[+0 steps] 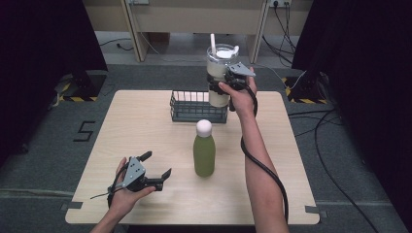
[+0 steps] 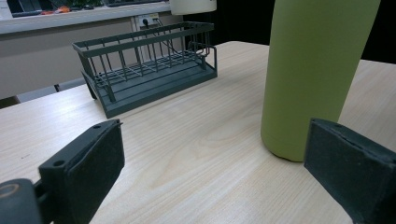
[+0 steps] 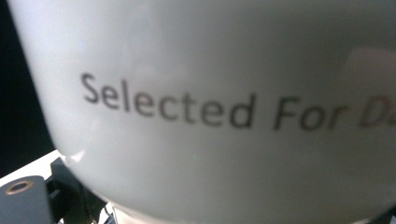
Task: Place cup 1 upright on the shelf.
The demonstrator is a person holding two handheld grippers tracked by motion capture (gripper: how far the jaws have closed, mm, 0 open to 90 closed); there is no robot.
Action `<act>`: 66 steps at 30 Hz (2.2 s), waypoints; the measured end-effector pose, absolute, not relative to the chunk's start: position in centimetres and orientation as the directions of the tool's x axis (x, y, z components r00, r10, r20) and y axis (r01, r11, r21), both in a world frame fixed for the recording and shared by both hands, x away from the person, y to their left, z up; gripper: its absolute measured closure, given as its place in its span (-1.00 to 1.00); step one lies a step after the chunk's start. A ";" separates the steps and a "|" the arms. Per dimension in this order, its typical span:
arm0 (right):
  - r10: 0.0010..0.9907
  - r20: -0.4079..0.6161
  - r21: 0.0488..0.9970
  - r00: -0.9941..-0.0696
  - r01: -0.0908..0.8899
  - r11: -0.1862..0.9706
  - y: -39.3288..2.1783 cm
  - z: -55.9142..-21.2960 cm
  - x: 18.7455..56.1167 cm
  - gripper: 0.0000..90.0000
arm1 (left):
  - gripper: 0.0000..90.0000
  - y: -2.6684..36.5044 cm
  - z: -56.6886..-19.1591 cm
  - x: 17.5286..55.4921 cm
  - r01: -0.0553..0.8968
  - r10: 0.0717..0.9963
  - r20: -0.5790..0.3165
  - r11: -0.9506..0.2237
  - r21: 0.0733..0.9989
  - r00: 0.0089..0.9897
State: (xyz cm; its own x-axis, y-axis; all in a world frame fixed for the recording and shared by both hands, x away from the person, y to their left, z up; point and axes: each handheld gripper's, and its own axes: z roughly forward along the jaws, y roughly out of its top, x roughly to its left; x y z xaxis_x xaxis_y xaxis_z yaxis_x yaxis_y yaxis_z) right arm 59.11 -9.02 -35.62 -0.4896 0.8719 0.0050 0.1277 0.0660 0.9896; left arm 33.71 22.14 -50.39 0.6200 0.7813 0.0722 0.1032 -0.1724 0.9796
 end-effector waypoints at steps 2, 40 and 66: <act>0.871 0.003 0.989 -0.492 0.127 0.068 -8.7 -35.6 59.3 -0.82 | -0.90 22.1 -50.4 33.7 0.103 0.782 0.072 -0.172 0.980 0.619; 0.882 0.026 0.969 -0.471 0.228 0.093 -7.5 -39.7 63.5 -0.86 | -0.86 21.9 -50.6 33.6 0.104 0.773 0.073 -0.177 0.979 0.630; 0.873 -0.026 0.956 -0.487 0.242 0.164 -7.1 -41.5 62.9 -0.97 | -0.86 21.8 -50.7 33.5 0.104 0.764 0.074 -0.181 0.978 0.641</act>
